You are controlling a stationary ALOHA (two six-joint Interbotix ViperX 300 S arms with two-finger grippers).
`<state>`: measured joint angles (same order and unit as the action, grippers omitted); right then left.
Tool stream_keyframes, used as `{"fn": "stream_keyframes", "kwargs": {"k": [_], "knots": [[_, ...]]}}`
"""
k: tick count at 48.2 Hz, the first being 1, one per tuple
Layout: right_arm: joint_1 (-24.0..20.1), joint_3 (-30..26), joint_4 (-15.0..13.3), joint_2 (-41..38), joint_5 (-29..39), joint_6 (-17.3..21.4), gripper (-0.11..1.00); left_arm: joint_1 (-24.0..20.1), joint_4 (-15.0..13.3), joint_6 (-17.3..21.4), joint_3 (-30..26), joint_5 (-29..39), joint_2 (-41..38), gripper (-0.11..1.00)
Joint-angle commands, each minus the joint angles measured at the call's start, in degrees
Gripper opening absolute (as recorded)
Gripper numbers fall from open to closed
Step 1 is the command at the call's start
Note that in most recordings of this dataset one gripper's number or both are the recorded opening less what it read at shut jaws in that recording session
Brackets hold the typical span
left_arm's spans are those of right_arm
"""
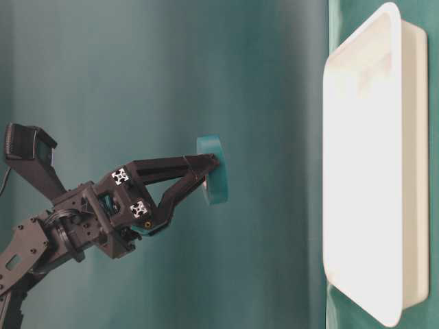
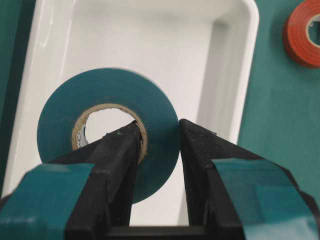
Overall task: Pick up the tape from a random location and place it into the white case.
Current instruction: 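Carry the teal roll with the left gripper over the white tray, then lower the teal roll into the tray and open the left gripper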
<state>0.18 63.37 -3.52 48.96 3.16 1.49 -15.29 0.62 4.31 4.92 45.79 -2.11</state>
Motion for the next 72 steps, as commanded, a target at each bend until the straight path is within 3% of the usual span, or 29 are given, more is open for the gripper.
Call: {"fn": "stream_keyframes", "kwargs": {"k": [1, 41, 72], "knots": [[0.1, -1.6, 0.0, -0.2, -0.2, 0.2, 0.92, -0.1, -0.2, -0.1, -1.4, -0.2, 1.1, 0.21], [0.1, -1.6, 0.0, -0.2, 0.0, 0.3, 0.92, -0.1, -0.2, -0.2, -0.7, -1.1, 0.4, 0.21], [0.1, -1.5, 0.0, -0.4, 0.4, 0.3, 0.92, -0.7, -0.3, -0.4, 7.3, -15.7, -8.5, 0.21]]}}
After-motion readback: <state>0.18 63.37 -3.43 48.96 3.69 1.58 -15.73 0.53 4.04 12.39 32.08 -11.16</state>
